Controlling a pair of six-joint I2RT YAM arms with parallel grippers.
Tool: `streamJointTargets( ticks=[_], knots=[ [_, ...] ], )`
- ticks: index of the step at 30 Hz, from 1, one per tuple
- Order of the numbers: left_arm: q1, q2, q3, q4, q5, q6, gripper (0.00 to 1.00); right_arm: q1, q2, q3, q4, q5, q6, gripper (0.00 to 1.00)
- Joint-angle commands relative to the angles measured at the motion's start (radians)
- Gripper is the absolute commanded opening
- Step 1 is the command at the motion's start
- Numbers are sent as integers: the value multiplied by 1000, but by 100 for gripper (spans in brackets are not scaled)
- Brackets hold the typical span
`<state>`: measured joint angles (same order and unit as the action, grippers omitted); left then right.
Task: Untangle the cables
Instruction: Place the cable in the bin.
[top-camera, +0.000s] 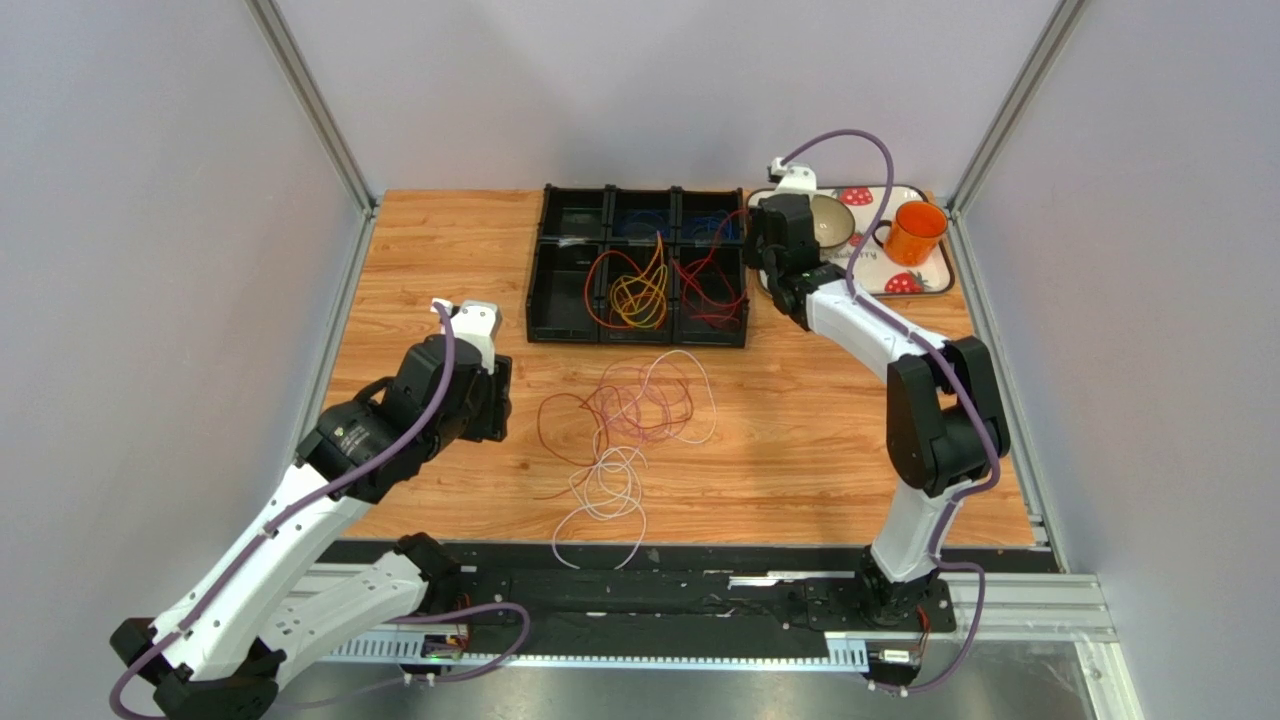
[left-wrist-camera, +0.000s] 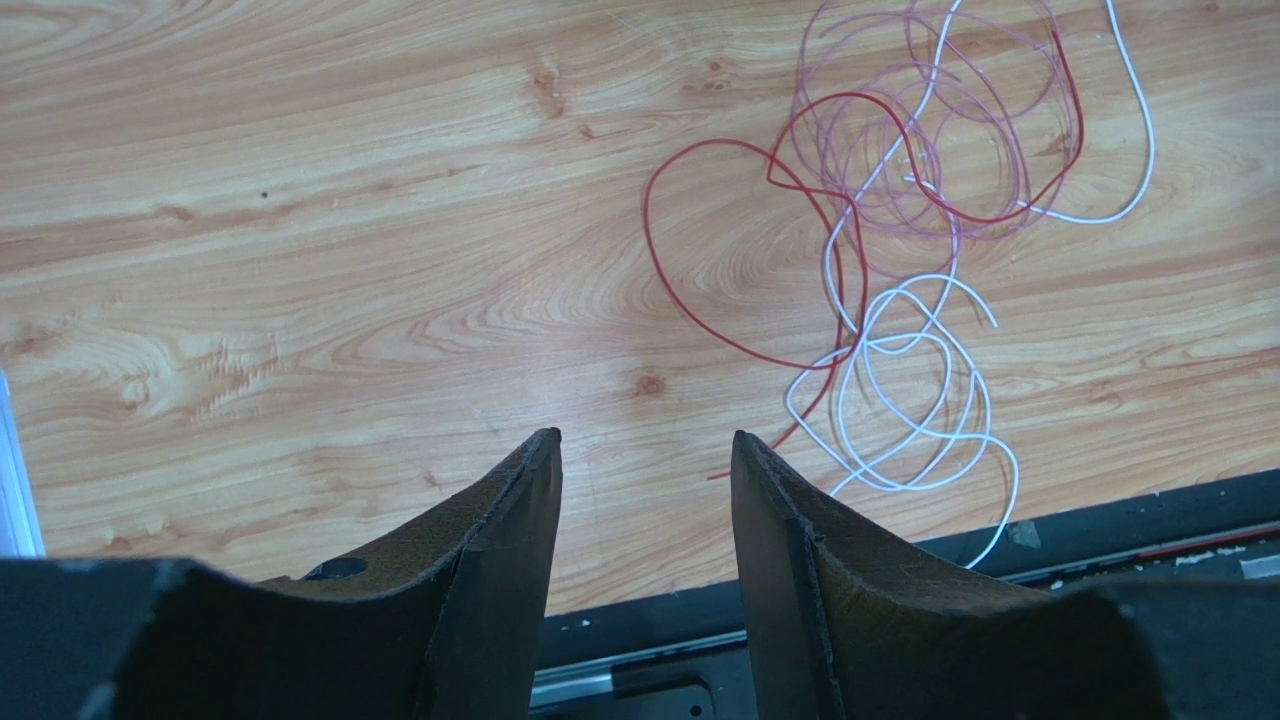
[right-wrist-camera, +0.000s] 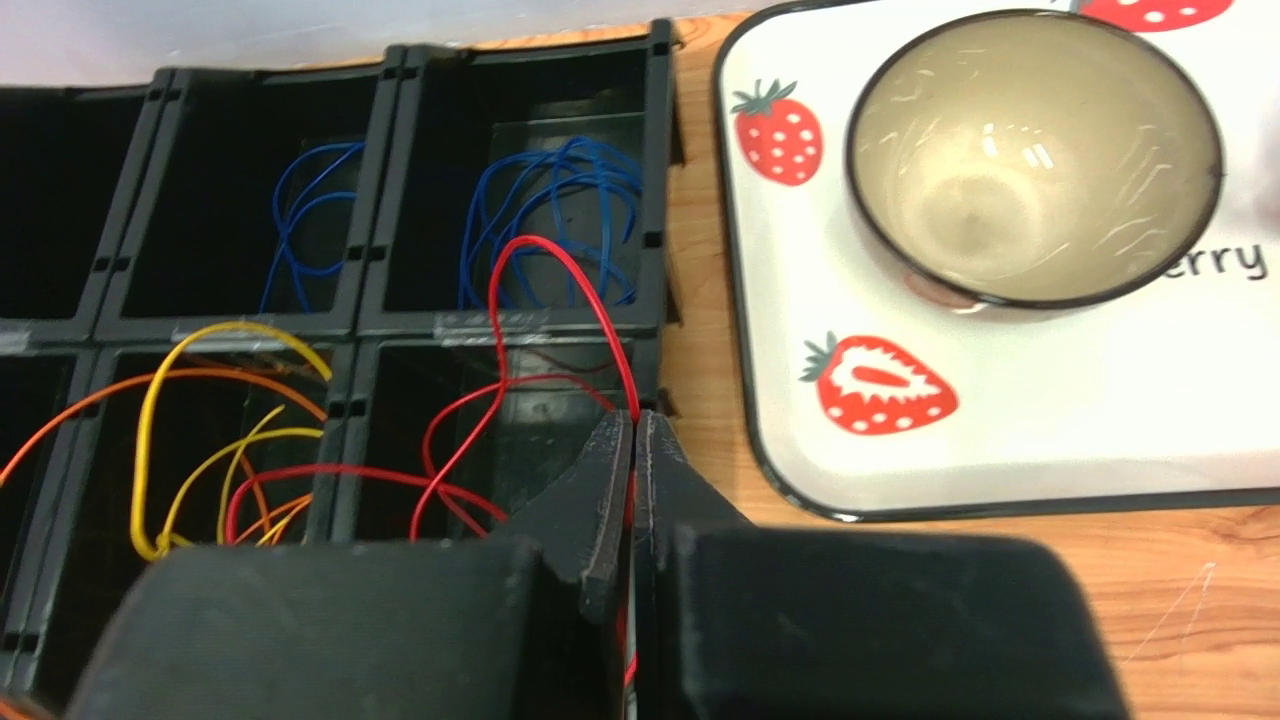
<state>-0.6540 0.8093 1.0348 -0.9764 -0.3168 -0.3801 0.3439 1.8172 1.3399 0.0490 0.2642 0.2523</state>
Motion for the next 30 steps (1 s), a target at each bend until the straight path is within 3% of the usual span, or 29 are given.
streamJointTargets(
  ticks=[1, 23, 30],
  knots=[
    [1, -15, 2, -1, -7, -11, 54, 46, -65, -22, 40, 40, -18, 0],
    [1, -24, 1, -1, -7, -11, 54, 110, 71, -10, 14, 6, 15, 0],
    [-1, -24, 1, 2, -5, -9, 54, 110, 168, 111, -89, 53, -50, 0]
  ],
)
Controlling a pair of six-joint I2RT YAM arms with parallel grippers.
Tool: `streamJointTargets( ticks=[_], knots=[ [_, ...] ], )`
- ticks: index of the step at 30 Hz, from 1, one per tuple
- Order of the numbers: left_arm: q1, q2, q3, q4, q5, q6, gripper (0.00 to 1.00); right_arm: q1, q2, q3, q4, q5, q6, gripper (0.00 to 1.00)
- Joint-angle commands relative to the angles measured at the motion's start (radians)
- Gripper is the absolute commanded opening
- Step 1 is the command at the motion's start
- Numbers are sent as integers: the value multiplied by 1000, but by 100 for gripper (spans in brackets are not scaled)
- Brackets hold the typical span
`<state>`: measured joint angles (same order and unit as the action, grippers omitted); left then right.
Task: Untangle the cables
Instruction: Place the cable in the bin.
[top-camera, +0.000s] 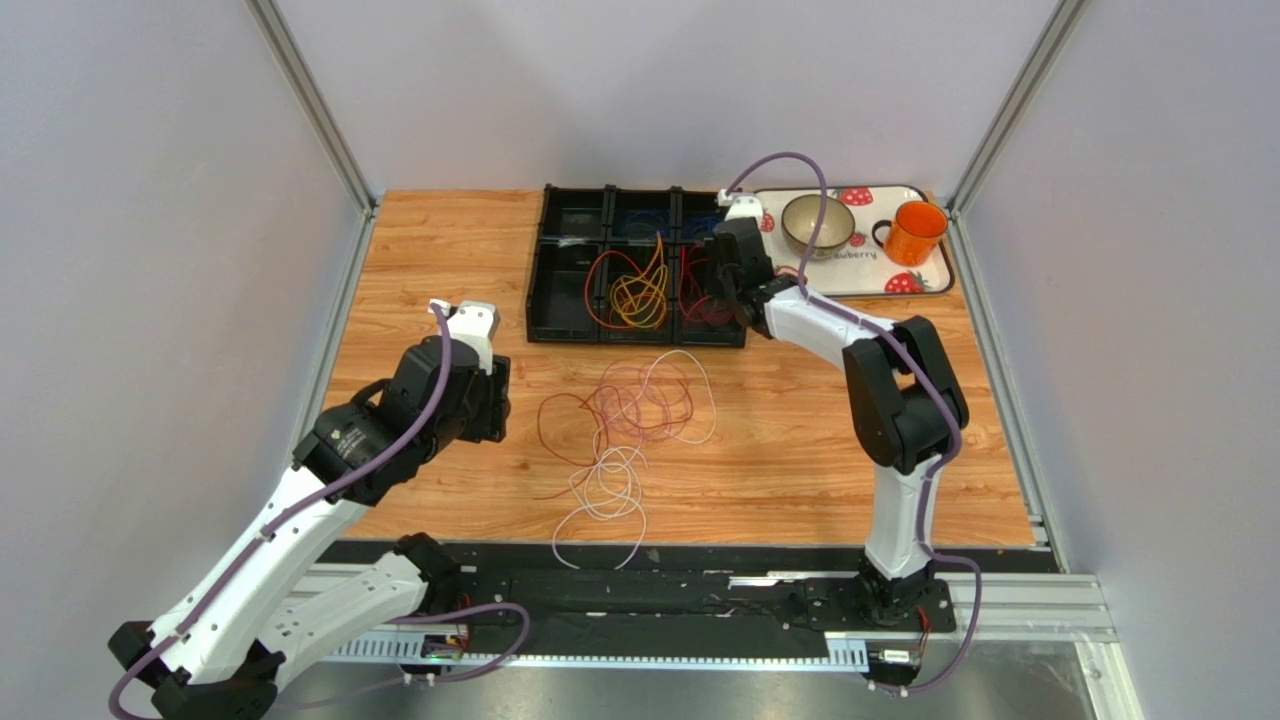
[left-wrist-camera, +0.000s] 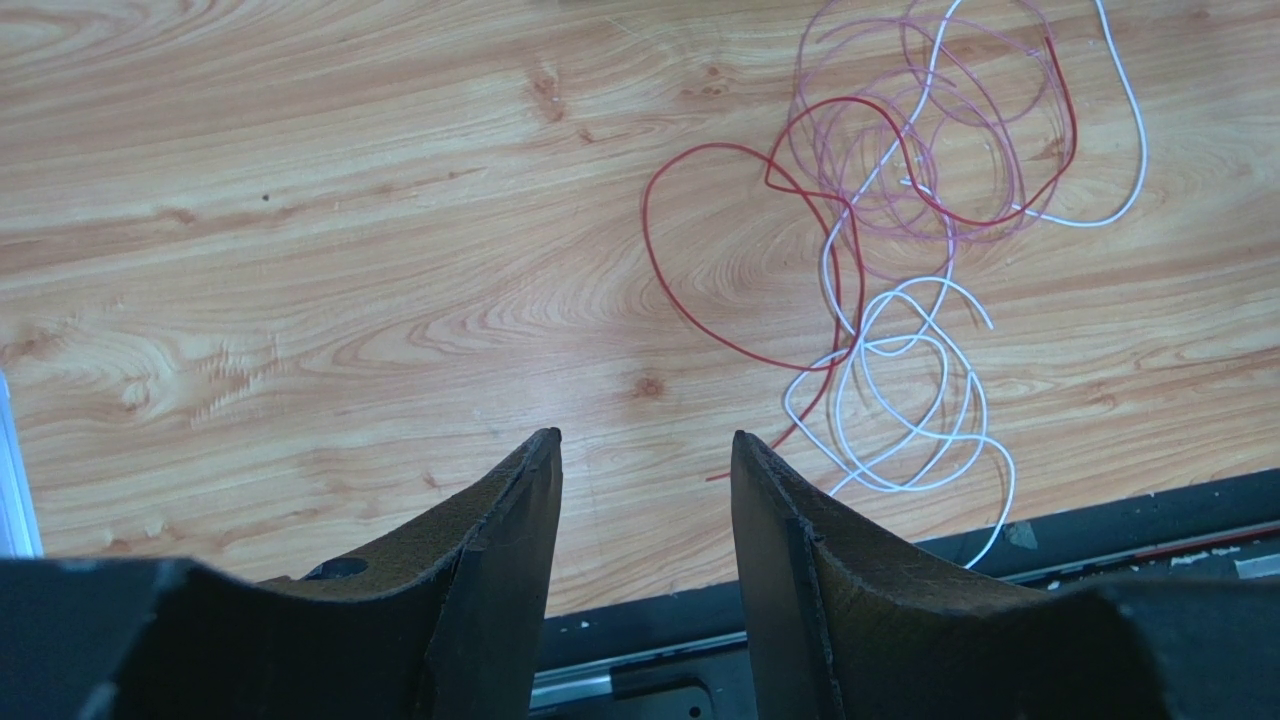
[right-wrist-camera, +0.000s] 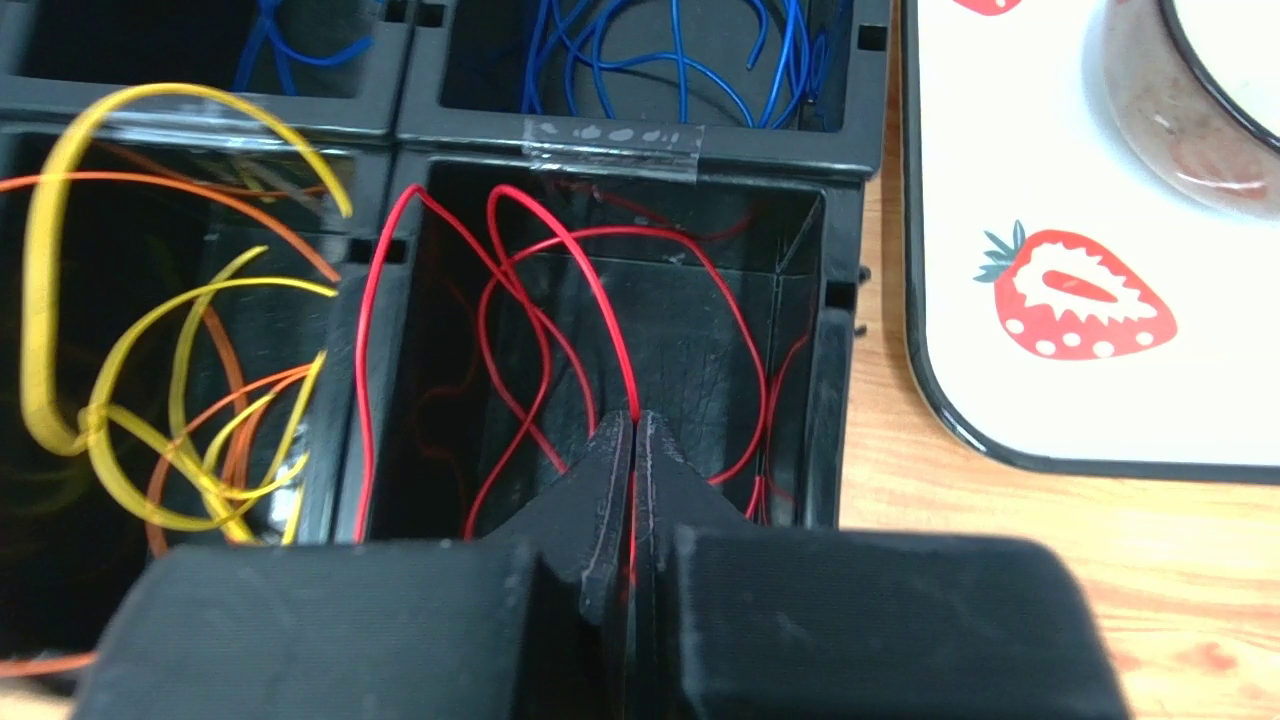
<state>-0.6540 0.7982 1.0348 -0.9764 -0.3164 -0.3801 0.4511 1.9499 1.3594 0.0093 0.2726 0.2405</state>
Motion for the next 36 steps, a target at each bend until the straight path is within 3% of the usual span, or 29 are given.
streamJointTargets(
  ticks=[1, 12, 24, 26, 30, 36],
  knots=[
    [-1, -11, -1, 1, -6, -9, 54, 3, 47, 102, -51, 43, -40, 0],
    [-1, -10, 1, 1, -9, -13, 54, 3, 98, 182, -157, 174, -78, 0],
    [1, -17, 1, 1, -12, -13, 54, 1, 81, 245, -268, 178, -96, 0],
    [1, -19, 1, -1, -12, -14, 54, 3, 67, 257, -282, 177, -98, 4],
    [1, -21, 1, -1, -12, -13, 54, 1, 46, 274, -315, 166, -99, 25],
    [-1, -27, -1, 1, -10, -14, 54, 3, 0, 302, -339, 163, -99, 32]
  ],
)
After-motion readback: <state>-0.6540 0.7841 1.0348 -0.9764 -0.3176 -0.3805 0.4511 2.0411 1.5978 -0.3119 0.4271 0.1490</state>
